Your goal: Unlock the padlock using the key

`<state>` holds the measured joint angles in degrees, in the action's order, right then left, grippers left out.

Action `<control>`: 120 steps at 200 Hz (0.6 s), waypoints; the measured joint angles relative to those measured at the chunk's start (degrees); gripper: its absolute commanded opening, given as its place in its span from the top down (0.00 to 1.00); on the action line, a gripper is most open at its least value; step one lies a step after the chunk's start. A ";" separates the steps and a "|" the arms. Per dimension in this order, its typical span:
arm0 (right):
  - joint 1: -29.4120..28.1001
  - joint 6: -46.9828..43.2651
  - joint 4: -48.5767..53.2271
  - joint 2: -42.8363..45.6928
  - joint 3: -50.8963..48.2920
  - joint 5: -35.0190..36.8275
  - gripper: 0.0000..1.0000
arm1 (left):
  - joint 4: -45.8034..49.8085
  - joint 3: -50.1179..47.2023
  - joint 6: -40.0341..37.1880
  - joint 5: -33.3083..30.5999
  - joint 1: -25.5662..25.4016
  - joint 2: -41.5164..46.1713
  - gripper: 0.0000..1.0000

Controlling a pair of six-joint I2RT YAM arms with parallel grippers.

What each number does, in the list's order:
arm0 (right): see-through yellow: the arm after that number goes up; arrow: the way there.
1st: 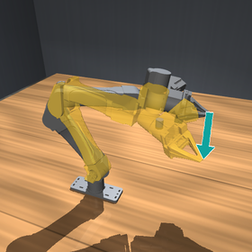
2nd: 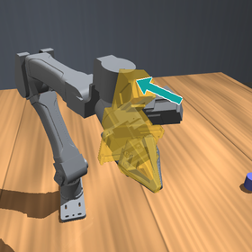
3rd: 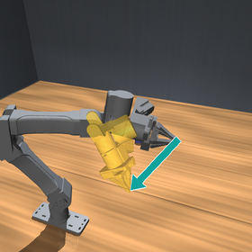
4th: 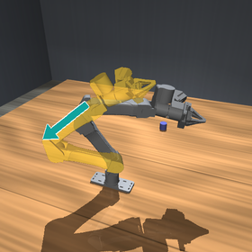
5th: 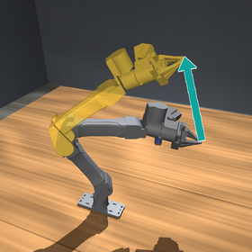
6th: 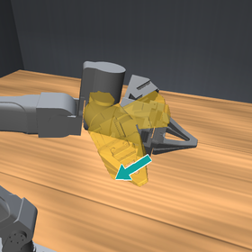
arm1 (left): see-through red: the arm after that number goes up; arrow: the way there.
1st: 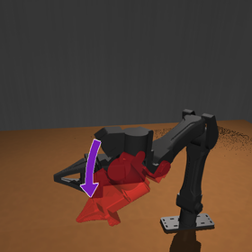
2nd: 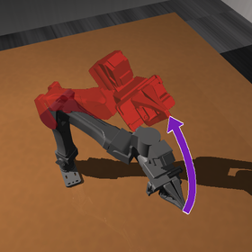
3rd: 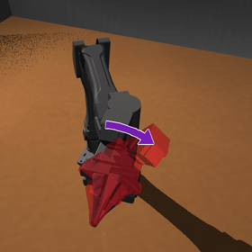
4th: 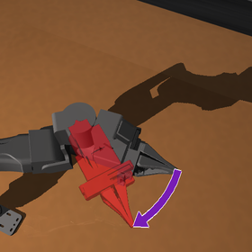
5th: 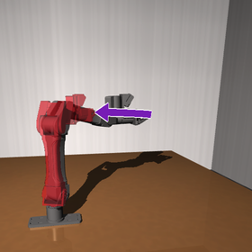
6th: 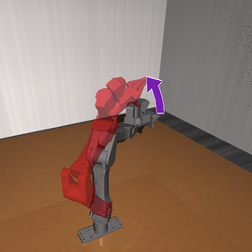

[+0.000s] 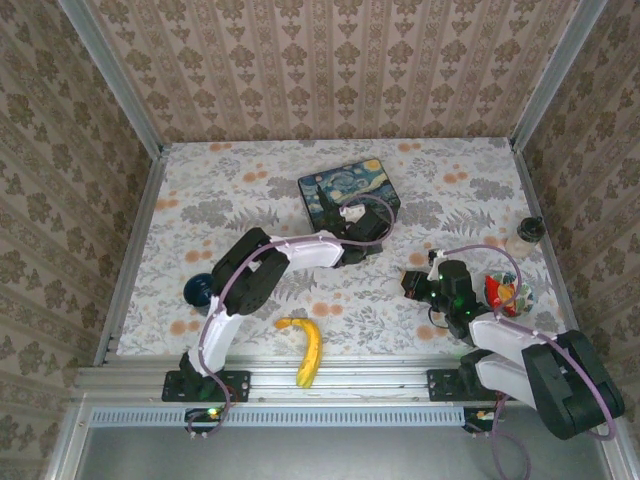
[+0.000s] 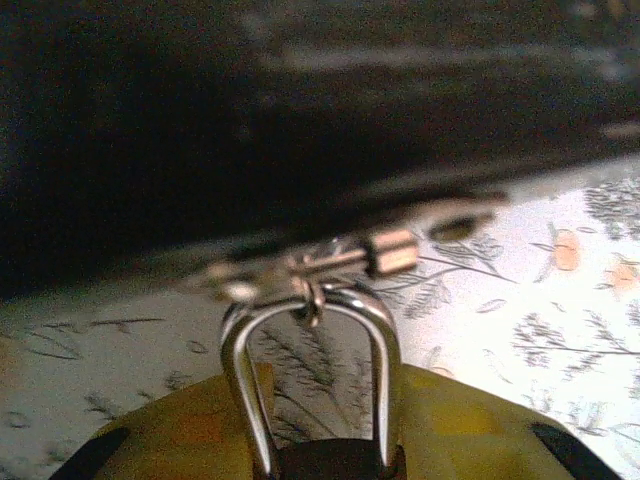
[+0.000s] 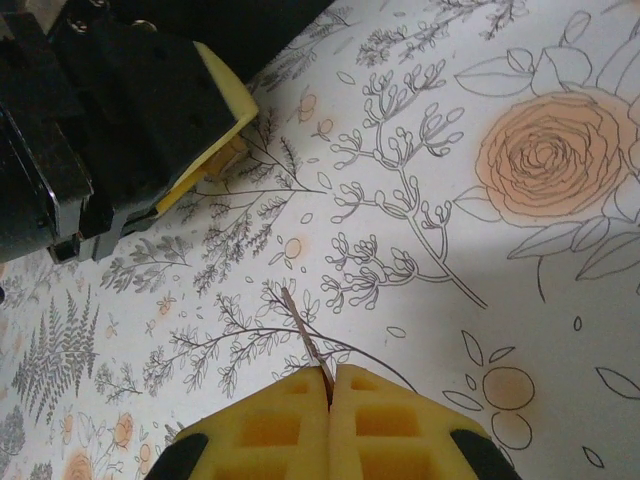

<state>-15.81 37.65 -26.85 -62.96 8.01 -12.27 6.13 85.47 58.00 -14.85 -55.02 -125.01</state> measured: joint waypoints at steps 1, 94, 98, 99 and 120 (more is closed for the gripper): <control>0.00 -0.02 0.00 0.04 0.00 0.00 1.00 | -0.09 -0.02 0.11 0.15 0.02 0.02 1.00; -0.61 -1.86 -5.99 -5.99 0.94 0.83 1.00 | -5.64 -2.10 9.38 14.23 3.06 1.55 1.00; -0.72 -1.90 -6.25 -6.71 1.22 0.79 1.00 | -5.84 -2.21 9.57 14.40 3.06 1.64 1.00; -0.76 -1.90 -6.34 -6.99 1.33 0.79 1.00 | -5.84 -2.23 9.60 14.43 3.06 1.64 1.00; -1.16 -1.97 -8.04 -10.71 3.02 0.37 1.00 | -6.27 -2.38 10.32 15.23 3.32 1.75 1.00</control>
<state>-16.97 35.68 -34.89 -73.67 11.03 -11.90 -0.14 83.09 68.31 0.38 -51.70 -123.26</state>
